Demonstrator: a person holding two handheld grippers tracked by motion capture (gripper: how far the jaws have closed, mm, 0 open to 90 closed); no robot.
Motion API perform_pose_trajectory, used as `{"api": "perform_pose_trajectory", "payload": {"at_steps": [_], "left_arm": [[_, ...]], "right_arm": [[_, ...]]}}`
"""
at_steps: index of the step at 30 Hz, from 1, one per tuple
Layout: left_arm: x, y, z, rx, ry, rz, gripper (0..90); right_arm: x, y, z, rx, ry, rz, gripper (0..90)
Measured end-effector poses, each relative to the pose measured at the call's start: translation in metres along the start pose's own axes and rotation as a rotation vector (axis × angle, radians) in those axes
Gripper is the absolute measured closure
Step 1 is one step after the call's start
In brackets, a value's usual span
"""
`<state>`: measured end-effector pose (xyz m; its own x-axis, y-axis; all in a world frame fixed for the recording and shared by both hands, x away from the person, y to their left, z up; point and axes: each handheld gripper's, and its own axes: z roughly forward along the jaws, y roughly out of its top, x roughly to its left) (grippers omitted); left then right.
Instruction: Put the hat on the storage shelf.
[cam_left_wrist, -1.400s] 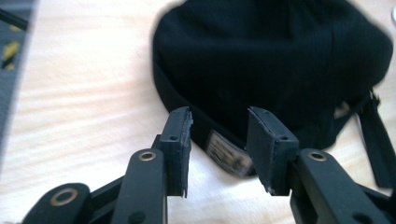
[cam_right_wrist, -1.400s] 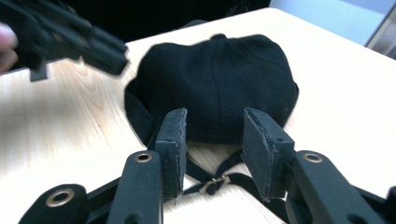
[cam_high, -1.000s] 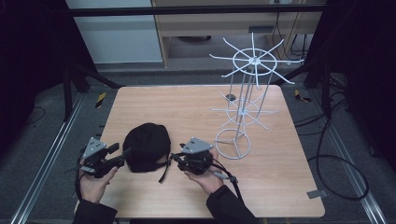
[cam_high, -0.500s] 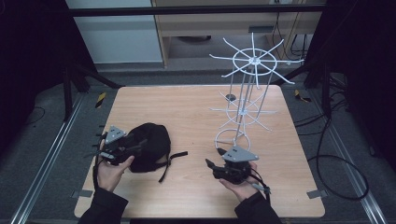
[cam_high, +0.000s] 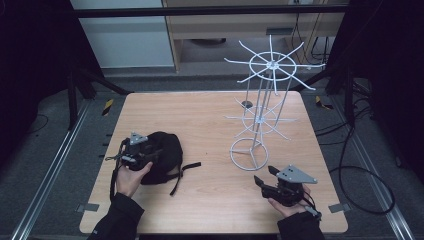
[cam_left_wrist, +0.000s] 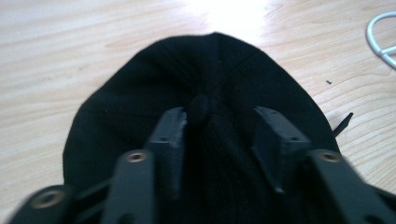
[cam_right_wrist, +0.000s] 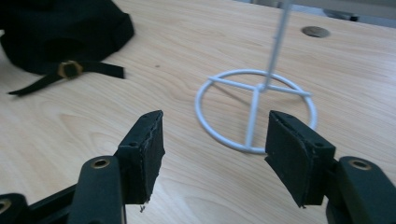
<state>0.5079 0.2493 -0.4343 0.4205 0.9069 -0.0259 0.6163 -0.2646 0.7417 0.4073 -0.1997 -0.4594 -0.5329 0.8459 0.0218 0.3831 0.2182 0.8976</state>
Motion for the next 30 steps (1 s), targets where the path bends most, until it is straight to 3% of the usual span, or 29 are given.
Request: {"api": "perform_pose_trajectory", "payload": {"at_steps": [3,4,5,7,10,15,23,30], "left_arm": [[0.002,-0.001,0.007,0.057,0.014,-0.012,64.6],[0.002,-0.001,0.007,0.057,0.014,-0.012,71.1],[0.003,-0.001,0.008,0.061,0.019,-0.017,71.1],[0.005,-0.002,0.007,0.059,0.022,-0.03,77.7],[0.007,-0.003,-0.001,0.012,0.024,-0.045,80.7],[0.007,-0.003,-0.025,-0.118,-0.02,-0.067,81.3],[-0.01,0.013,-0.085,-0.399,-0.121,-0.043,81.5],[-0.025,0.034,-0.121,-0.602,-0.242,-0.05,81.5]], "right_arm": [[-0.01,-0.002,-0.003,0.005,-0.025,0.016,36.8],[-0.01,-0.002,-0.003,0.005,-0.025,0.016,36.8],[-0.014,-0.003,-0.004,0.004,-0.035,0.028,36.7],[-0.019,-0.005,-0.004,0.004,-0.05,0.03,36.8],[-0.031,-0.008,-0.006,0.012,-0.083,0.045,36.8],[-0.045,-0.012,-0.01,0.01,-0.131,0.068,36.7],[-0.064,-0.019,-0.014,0.01,-0.193,0.078,36.2],[-0.073,-0.023,-0.015,0.005,-0.231,0.081,34.6]]}}
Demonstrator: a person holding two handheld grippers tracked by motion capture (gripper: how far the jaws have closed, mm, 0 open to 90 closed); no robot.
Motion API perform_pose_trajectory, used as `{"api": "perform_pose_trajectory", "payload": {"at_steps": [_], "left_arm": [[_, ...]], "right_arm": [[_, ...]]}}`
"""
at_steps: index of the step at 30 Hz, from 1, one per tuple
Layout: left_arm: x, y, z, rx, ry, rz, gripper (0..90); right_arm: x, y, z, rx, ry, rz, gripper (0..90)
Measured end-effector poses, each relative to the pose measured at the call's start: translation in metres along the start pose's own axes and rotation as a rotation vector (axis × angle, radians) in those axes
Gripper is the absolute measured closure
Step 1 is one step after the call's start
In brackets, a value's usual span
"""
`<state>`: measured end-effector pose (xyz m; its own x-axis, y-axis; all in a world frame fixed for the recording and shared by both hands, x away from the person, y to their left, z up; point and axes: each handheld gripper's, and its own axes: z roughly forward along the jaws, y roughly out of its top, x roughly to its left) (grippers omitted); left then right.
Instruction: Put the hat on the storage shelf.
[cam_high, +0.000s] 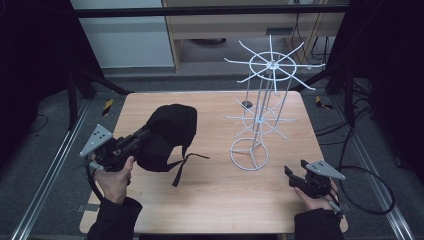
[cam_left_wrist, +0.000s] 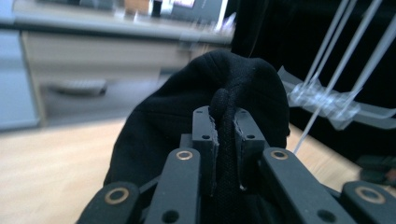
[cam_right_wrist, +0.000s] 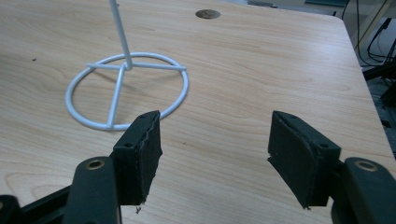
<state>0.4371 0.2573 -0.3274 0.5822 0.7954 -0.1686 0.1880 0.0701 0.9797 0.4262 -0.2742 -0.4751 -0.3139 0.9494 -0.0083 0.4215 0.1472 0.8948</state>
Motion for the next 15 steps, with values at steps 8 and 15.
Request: {"api": "perform_pose_trajectory", "payload": {"at_steps": [8,15], "left_arm": [[-0.03,0.042,0.003,-0.193,-0.097,0.0,81.5],[-0.06,0.071,0.005,-0.303,-0.164,0.033,81.5]], "right_arm": [[-0.001,-0.002,0.002,0.002,-0.012,-0.017,34.3],[-0.001,-0.003,0.003,0.007,-0.012,-0.016,34.3]]}}
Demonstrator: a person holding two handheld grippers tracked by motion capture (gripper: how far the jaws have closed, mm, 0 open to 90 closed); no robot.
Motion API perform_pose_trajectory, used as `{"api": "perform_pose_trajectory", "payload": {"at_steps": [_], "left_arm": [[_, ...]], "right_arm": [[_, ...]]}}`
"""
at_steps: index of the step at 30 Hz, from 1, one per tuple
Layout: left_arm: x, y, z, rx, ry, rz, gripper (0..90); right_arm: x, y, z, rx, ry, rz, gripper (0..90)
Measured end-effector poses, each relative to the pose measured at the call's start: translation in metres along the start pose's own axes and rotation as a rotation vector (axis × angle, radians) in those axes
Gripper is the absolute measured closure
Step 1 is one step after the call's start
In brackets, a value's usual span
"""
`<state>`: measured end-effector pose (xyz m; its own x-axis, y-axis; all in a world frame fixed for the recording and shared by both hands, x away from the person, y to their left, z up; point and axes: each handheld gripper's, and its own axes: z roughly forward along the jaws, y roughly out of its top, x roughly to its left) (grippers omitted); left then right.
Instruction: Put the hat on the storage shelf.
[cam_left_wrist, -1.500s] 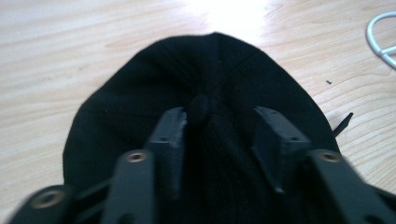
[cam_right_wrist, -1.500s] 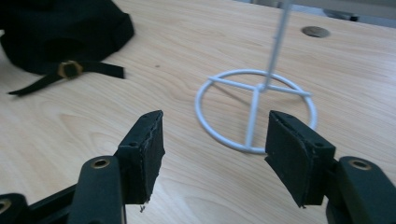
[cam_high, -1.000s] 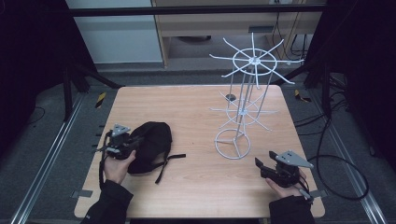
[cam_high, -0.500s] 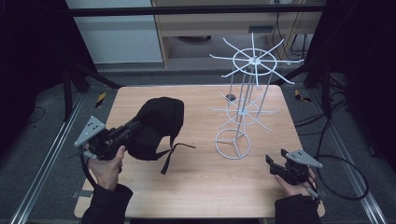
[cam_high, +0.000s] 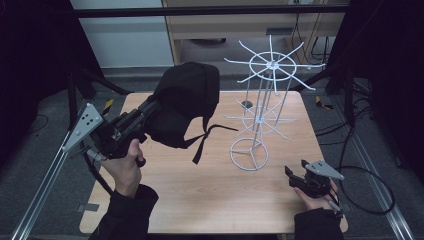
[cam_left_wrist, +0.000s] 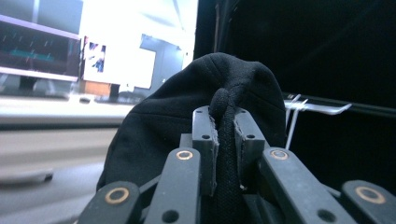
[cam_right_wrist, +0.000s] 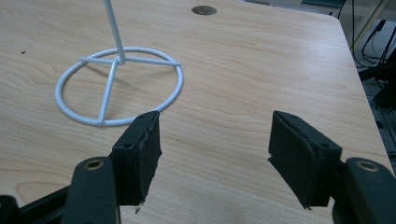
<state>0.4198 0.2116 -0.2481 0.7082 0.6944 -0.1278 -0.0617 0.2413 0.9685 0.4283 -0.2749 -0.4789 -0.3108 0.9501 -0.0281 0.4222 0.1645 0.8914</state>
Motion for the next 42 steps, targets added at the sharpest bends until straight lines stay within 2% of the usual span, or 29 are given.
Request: {"api": "perform_pose_trajectory", "payload": {"at_steps": [1,7,9,11,14,19,23,27,29,32,37,39,42], "left_arm": [[-0.005,0.004,0.002,-0.007,-0.02,0.003,81.4],[-0.029,0.013,0.017,-0.023,-0.072,0.039,81.5],[-0.036,0.012,0.025,-0.003,-0.09,0.051,81.4],[-0.04,0.009,0.033,0.038,-0.098,0.061,81.3],[-0.039,-0.002,0.044,0.1,-0.084,0.054,80.8],[-0.03,-0.024,0.054,0.16,-0.087,0.024,79.4],[-0.026,-0.036,0.056,0.208,-0.082,0.03,75.8],[-0.023,-0.047,0.056,0.253,-0.081,0.047,67.0],[-0.022,-0.052,0.053,0.262,-0.071,0.059,62.4],[-0.018,-0.056,0.044,0.276,-0.069,0.067,49.8],[0.0,-0.066,0.013,0.32,-0.031,0.06,40.0],[0.01,-0.075,0.0,0.358,0.009,0.078,38.1],[0.027,-0.093,-0.02,0.426,0.072,0.073,35.5]], "right_arm": [[0.0,0.0,0.0,0.0,-0.002,-0.004,34.3],[0.0,0.0,0.0,0.0,-0.005,-0.008,34.2],[0.0,0.0,0.001,0.0,-0.003,-0.009,34.1],[0.0,-0.001,0.001,0.006,-0.001,-0.004,34.1],[0.001,-0.001,0.001,0.011,0.004,-0.005,34.0],[0.001,-0.001,0.001,0.012,0.005,-0.004,33.8],[0.0,-0.001,0.002,0.015,0.0,-0.017,33.8],[0.001,-0.001,0.002,0.02,0.004,-0.013,33.7],[0.001,-0.001,0.002,0.02,0.004,-0.015,33.7],[0.001,-0.002,0.002,0.02,0.003,-0.015,33.7],[0.001,-0.002,0.002,0.025,0.001,-0.012,33.6],[0.002,-0.002,0.002,0.024,-0.001,-0.011,33.2],[0.001,-0.003,0.002,0.022,-0.004,-0.014,32.1]]}}
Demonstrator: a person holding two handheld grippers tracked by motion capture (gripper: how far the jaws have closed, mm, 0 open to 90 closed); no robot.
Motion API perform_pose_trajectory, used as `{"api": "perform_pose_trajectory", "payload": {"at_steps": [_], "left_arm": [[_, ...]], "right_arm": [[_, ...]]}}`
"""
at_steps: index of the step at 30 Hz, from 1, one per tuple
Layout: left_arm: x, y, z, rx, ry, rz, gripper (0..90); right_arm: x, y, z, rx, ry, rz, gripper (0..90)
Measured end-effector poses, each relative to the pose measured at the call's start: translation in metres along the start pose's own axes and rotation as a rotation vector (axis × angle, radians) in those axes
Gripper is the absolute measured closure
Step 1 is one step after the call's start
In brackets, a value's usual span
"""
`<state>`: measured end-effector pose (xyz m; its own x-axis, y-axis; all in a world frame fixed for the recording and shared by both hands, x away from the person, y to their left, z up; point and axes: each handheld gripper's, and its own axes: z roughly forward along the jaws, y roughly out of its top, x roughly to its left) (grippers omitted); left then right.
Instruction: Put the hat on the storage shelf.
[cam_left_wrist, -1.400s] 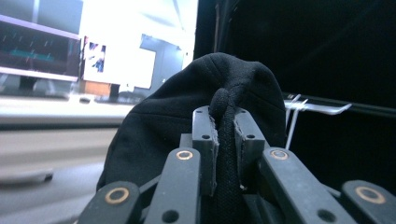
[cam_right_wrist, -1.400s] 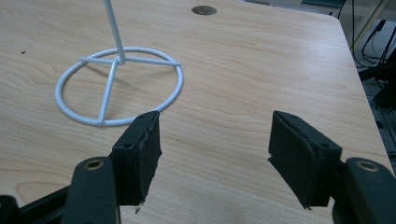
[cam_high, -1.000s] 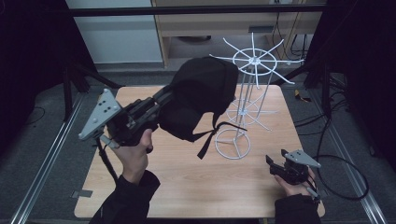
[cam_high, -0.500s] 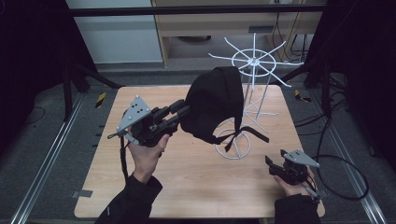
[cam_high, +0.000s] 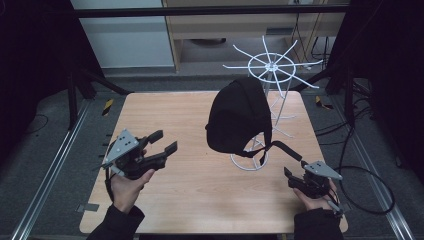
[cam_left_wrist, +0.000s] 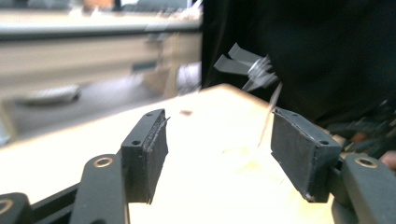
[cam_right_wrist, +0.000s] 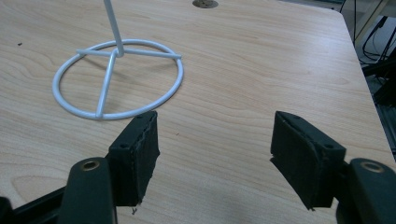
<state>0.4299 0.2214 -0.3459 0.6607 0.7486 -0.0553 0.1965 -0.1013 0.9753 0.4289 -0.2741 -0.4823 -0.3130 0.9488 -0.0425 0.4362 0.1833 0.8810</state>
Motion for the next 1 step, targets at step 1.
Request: {"api": "perform_pose_trajectory", "payload": {"at_steps": [1], "left_arm": [[0.0096,-0.0163,-0.0036,0.044,0.031,-0.006,35.1]], "right_arm": [[-0.0001,-0.0001,0.0002,-0.001,-0.001,0.0,31.8]]}}
